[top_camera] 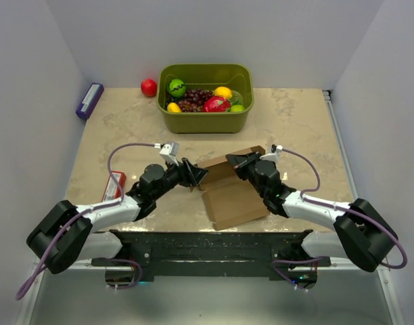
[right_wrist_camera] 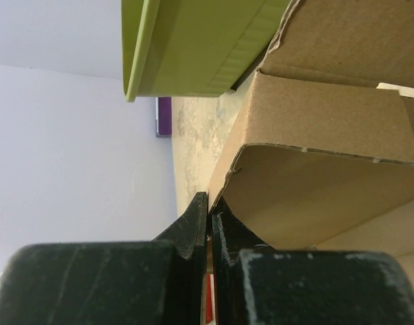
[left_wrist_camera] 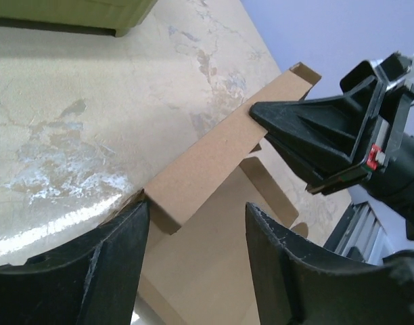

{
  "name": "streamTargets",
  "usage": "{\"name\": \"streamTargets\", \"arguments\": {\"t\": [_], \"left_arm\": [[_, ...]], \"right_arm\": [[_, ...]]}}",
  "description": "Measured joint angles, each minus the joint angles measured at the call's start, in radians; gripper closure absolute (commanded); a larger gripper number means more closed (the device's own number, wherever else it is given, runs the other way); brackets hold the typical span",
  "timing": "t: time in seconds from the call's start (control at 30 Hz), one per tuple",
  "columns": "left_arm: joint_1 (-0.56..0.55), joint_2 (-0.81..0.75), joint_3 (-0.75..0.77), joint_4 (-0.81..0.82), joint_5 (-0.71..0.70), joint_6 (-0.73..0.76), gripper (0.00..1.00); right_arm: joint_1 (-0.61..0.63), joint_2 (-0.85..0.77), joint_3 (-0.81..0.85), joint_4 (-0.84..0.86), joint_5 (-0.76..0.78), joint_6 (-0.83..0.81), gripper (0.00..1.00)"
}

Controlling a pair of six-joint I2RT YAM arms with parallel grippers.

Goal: Fold the paper box

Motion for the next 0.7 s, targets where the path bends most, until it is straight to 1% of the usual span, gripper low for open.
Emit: {"name": "streamTargets", "arguments": {"t": [0.07,0.1,0.17,0.2,0.47,0.5,0.57,0.6,0.7], "left_arm": [[-0.002,-0.008,-0.016,-0.001,0.013,0.051,0.44],[-0.003,-0.010,-0.023,-0.003,0.019,0.072,0.51],[-0.009,-0.018,-0.039,-0.018,0.025,0.117,0.57],[-0.012,-0.022,-0.046,-0.029,0.026,0.138,0.62],[-0.031,-0.020,-0.088,-0.085,0.002,0.257,0.70],[-0.034,-0.014,-0.088,-0.088,-0.004,0.269,0.73],[-0.040,0.008,-0.088,-0.091,-0.020,0.287,0.75],[-0.044,0.023,-0.088,-0.093,-0.028,0.299,0.81],[-0.057,0.066,-0.087,-0.105,-0.072,0.315,0.84]], "right_arm": [[0.000,-0.003,-0.005,-0.005,0.001,0.000,1.00],[0.000,-0.003,-0.006,-0.006,0.002,0.000,1.00],[0.000,-0.003,-0.006,-0.008,0.004,0.001,1.00],[0.000,-0.003,-0.006,-0.008,0.004,0.000,1.00],[0.000,-0.003,-0.007,-0.007,0.004,0.001,1.00],[0.000,-0.003,-0.007,-0.007,0.004,0.001,1.00],[0.000,-0.002,-0.007,-0.007,0.004,0.001,1.00],[0.000,-0.002,-0.007,-0.007,0.004,0.001,1.00],[0.000,-0.002,-0.007,-0.006,0.004,0.001,1.00]]}}
